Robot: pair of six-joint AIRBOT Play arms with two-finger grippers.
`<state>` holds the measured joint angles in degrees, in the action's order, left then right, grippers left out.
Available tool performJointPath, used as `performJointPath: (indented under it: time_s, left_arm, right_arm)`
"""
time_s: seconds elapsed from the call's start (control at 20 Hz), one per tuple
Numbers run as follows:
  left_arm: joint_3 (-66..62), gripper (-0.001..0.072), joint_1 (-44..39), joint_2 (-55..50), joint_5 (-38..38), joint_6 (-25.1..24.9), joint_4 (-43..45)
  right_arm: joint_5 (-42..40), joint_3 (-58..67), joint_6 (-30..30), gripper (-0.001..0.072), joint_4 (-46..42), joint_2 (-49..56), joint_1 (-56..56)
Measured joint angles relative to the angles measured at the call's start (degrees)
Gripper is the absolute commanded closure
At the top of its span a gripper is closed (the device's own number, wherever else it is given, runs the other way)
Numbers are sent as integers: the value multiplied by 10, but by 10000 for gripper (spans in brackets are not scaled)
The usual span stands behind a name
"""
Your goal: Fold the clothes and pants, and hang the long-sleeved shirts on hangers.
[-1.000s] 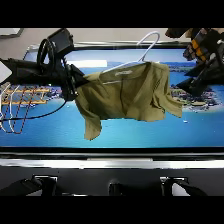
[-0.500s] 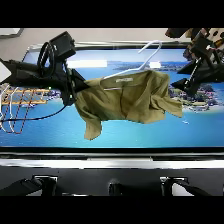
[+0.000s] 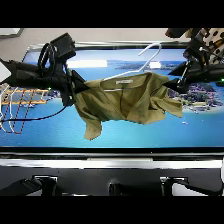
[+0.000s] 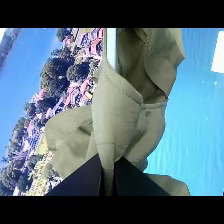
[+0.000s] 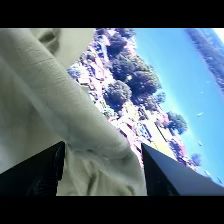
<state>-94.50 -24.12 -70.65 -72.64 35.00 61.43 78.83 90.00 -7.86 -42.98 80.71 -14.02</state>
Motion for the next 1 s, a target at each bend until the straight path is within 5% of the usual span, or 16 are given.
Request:
performJointPath:
  time_s: [0.2,0.5,0.65,0.8,1.0]
  left_arm:
    - [0,677,0,0,0,0,0]
    - [0,675,0,0,2,1,2]
    - [0,644,0,0,2,1,1]
    - [0,380,0,0,1,1,-1]
    - [0,353,0,0,11,37,1]
  right_arm:
    - [10,0,1,224,29,36,0]
    - [22,0,9,673,56,58,0]
    - [23,0,7,678,59,50,-1]
    - [34,0,-2,681,53,22,-1]
    - [45,0,-22,683,21,-31,-9]
